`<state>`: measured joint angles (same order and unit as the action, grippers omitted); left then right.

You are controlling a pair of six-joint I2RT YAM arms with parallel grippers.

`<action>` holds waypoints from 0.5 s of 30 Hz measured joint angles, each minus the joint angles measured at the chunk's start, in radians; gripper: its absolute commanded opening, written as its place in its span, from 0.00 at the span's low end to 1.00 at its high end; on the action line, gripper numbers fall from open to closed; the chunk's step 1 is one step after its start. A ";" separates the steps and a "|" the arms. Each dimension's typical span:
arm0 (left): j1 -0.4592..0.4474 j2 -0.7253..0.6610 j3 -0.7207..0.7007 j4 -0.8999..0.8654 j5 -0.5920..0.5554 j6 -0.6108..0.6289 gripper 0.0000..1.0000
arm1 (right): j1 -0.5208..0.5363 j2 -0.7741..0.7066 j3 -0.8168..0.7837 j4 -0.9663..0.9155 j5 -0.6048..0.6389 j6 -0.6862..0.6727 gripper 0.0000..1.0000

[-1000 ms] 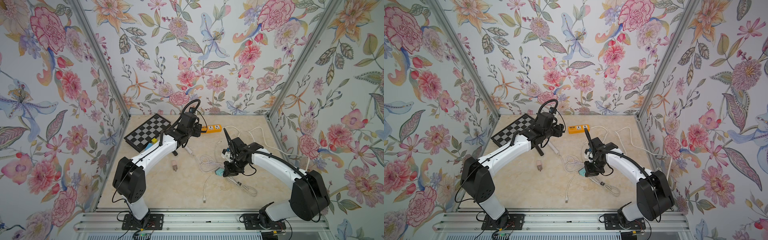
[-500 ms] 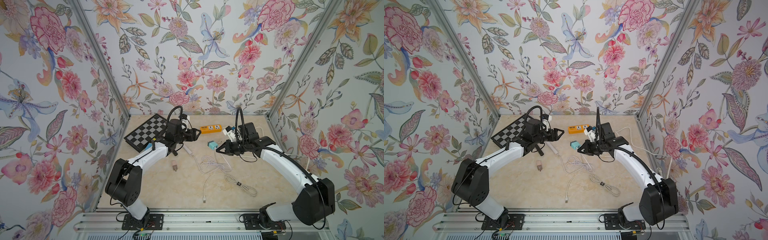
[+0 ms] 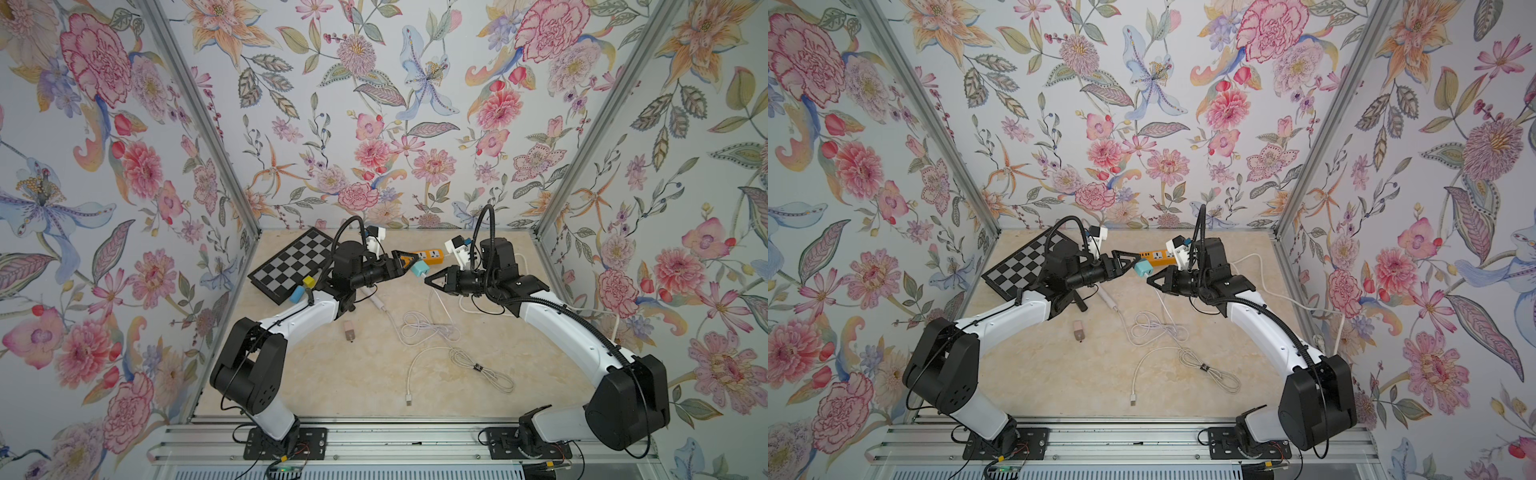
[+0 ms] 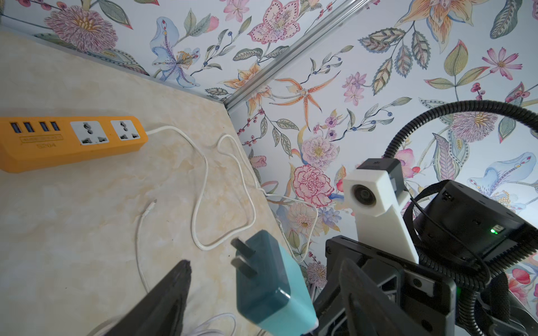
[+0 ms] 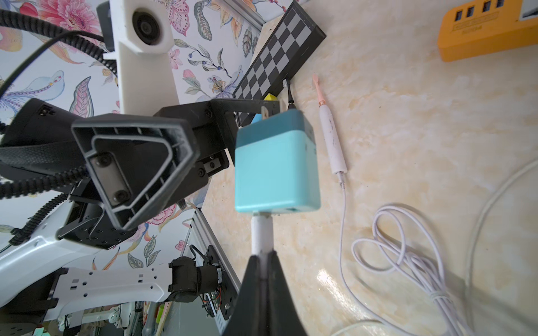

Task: Charge the electric toothbrush
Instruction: Pick up the plug from the center of the board.

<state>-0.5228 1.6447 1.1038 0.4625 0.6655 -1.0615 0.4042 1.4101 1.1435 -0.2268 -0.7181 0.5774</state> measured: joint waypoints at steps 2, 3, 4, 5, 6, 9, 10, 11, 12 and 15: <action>-0.014 0.001 0.004 -0.006 -0.013 -0.002 0.69 | 0.000 0.000 0.000 0.013 0.000 0.004 0.00; -0.019 0.001 0.004 -0.005 -0.015 -0.010 0.64 | 0.000 0.000 0.000 0.018 -0.001 0.005 0.00; -0.020 0.003 0.003 0.004 -0.014 -0.023 0.58 | 0.002 0.000 0.000 0.023 -0.001 0.007 0.00; -0.021 0.008 0.002 0.024 -0.014 -0.043 0.50 | 0.005 0.000 0.000 0.027 -0.002 0.008 0.00; -0.021 0.014 -0.001 0.048 -0.013 -0.062 0.43 | 0.006 0.000 0.000 0.031 -0.003 0.008 0.00; -0.019 0.036 -0.019 0.153 0.000 -0.154 0.21 | 0.015 0.001 0.000 0.027 0.007 0.008 0.02; -0.019 0.039 -0.020 0.182 0.004 -0.177 0.16 | 0.017 0.006 -0.001 0.026 0.006 0.006 0.05; -0.019 0.041 -0.020 0.203 0.006 -0.195 0.10 | 0.019 0.008 -0.001 0.030 0.005 0.004 0.12; -0.019 0.044 -0.023 0.222 0.009 -0.215 0.06 | 0.021 0.005 -0.001 0.032 0.007 0.004 0.19; -0.019 0.050 -0.031 0.260 0.008 -0.254 0.00 | 0.022 -0.017 -0.004 0.047 0.039 -0.011 0.40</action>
<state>-0.5419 1.6947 1.0733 0.7227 0.6735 -1.3159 0.4263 1.3933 1.1397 -0.1795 -0.6796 0.5659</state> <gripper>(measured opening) 0.276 0.305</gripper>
